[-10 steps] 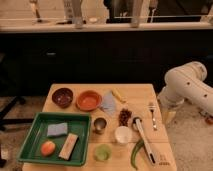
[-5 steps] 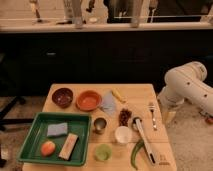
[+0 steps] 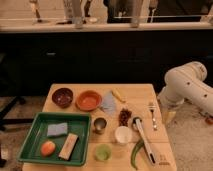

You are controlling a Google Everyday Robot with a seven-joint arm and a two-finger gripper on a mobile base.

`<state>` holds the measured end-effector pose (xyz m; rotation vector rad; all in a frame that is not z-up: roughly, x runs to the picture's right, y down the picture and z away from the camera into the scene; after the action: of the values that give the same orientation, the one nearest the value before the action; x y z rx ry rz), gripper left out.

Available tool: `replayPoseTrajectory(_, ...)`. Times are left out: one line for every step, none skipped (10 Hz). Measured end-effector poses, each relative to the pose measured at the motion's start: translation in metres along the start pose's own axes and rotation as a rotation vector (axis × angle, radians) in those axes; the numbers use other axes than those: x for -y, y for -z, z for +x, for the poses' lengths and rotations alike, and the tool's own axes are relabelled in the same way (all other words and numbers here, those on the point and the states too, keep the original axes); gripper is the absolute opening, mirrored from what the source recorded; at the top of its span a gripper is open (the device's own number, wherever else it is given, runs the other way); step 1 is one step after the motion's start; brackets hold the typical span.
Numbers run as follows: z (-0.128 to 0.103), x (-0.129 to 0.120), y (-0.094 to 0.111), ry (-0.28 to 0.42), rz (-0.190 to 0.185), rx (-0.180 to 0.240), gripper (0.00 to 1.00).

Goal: Stack bowls on top of each other

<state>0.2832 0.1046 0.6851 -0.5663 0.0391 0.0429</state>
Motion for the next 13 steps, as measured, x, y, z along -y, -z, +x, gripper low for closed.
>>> replayPoseTrajectory(0.0,0.0,0.0,0.0,0.0,0.0,0.8)
replayPoseTrajectory(0.0,0.0,0.0,0.0,0.0,0.0,0.8)
replayPoseTrajectory(0.0,0.0,0.0,0.0,0.0,0.0,0.8)
replayPoseTrajectory(-0.0001,0.0,0.0,0.0,0.0,0.0,0.8)
replayPoseTrajectory(0.0,0.0001,0.0002,0.0,0.0,0.0,0.8)
replayPoseTrajectory(0.0,0.0,0.0002,0.0,0.0,0.0,0.8)
replayPoseTrajectory(0.0,0.0001,0.0002,0.0,0.0,0.0,0.8)
replayPoseTrajectory(0.0,0.0,0.0002,0.0,0.0,0.0,0.8)
replayPoseTrajectory(0.0,0.0001,0.0002,0.0,0.0,0.0,0.8)
replayPoseTrajectory(0.0,0.0,0.0001,0.0,0.001,0.0,0.8)
replayPoseTrajectory(-0.0006,-0.0002,0.0003,0.004,0.005,-0.001,0.8)
replayPoseTrajectory(-0.0039,-0.0007,0.0006,0.019,0.014,0.001,0.8)
replayPoseTrajectory(-0.0067,-0.0008,0.0012,0.035,0.024,0.005,0.8)
